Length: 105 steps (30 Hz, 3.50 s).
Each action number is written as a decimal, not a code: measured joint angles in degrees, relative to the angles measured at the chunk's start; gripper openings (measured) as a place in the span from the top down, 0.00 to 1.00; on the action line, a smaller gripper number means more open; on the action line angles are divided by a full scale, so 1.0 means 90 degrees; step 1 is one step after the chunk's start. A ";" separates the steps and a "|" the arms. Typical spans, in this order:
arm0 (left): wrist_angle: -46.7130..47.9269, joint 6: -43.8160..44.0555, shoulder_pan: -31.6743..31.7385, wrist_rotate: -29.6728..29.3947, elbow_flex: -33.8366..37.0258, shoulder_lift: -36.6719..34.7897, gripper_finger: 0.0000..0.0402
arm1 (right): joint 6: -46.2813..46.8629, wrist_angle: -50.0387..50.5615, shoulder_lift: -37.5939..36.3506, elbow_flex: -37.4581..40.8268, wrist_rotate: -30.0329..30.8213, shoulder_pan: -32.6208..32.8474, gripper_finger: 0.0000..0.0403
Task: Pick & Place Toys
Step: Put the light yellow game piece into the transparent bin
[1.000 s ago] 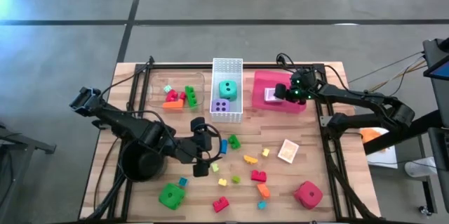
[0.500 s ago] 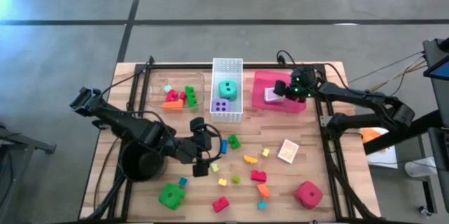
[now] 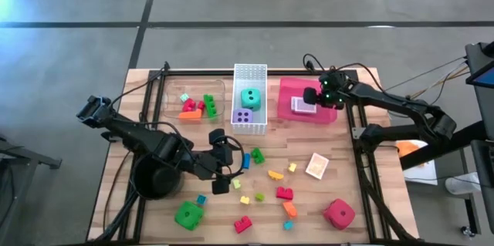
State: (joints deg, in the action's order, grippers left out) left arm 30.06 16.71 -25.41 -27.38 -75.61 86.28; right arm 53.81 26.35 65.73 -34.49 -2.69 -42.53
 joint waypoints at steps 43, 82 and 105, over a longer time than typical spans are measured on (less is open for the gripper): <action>0.1137 0.0989 0.0121 0.0380 0.0005 -0.0097 0.13 | -0.3690 0.0768 0.1382 -0.1378 0.1881 0.7255 0.43; 0.1135 0.1013 0.0126 0.0381 0.0111 -0.0092 0.13 | -0.6446 0.1097 0.3534 -0.2508 0.1121 0.7250 0.43; -0.0511 0.0897 0.0126 0.0279 0.0715 -0.0029 0.13 | -0.6330 0.0729 0.3746 -0.2540 0.1148 0.7241 0.84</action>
State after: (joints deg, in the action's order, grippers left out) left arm 25.46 24.78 -24.27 -24.86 -69.18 86.02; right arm -3.16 32.91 99.45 -57.35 7.64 22.63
